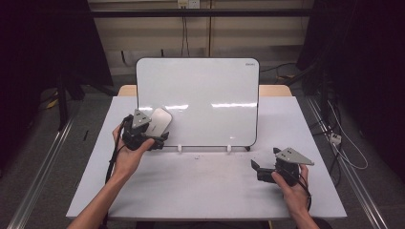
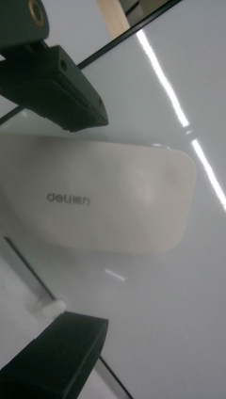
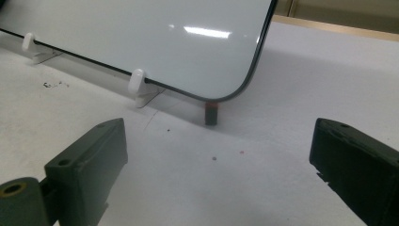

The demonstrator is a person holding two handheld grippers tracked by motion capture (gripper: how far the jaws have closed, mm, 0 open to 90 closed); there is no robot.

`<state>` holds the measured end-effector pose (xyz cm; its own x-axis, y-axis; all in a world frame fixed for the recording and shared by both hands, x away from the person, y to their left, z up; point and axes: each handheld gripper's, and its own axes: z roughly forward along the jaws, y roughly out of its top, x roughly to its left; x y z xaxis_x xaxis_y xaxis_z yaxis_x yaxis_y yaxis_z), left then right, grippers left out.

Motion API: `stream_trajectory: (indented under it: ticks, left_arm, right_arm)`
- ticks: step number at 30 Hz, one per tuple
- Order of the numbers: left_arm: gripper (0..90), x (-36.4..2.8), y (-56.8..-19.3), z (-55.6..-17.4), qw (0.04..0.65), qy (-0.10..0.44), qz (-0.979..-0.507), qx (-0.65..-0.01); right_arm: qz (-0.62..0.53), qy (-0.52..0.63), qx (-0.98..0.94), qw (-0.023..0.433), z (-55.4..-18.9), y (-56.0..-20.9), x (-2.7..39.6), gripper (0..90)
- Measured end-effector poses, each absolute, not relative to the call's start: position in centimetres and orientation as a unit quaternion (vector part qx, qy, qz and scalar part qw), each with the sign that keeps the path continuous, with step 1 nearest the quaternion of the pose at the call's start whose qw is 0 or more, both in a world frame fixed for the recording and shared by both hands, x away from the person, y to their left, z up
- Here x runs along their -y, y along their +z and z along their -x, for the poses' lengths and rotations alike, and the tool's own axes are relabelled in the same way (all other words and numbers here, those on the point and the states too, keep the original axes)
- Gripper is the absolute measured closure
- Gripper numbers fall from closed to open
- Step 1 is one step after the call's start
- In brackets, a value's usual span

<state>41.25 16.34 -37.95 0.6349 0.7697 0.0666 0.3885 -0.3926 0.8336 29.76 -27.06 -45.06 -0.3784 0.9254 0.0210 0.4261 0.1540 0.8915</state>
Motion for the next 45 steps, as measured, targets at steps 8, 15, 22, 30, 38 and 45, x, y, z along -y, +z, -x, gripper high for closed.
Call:
stream_trajectory:
  ticks: [8, 15, 22, 30, 38, 45]
  left_arm:
    - [4.7, -16.8, -38.3, -39.9, 0.429, 0.220, -0.798, -0.361]
    - [5.0, -17.7, -38.9, -38.9, 0.435, 0.224, -0.791, -0.367]
    - [5.3, -19.0, -39.6, -37.8, 0.430, 0.233, -0.781, -0.388]
    - [5.3, -19.9, -40.5, -36.0, 0.426, 0.229, -0.787, -0.382]
    - [5.3, -20.7, -41.8, -34.0, 0.415, 0.236, -0.788, -0.390]
    - [5.0, -22.1, -41.8, -33.4, 0.433, 0.248, -0.766, -0.405]
  right_arm:
    - [-0.481, 0.439, -0.704, 0.283, -29.7, -45.1, 27.1, 4.4]
    - [-0.480, 0.438, -0.705, 0.284, -29.8, -45.1, 27.0, 4.4]
    - [-0.480, 0.438, -0.705, 0.284, -29.8, -45.1, 27.0, 4.4]
    - [-0.480, 0.438, -0.705, 0.284, -29.7, -45.1, 27.1, 4.4]
    - [-0.480, 0.437, -0.706, 0.284, -29.8, -45.1, 27.0, 4.4]
    - [-0.478, 0.435, -0.708, 0.284, -29.7, -45.1, 27.0, 4.4]
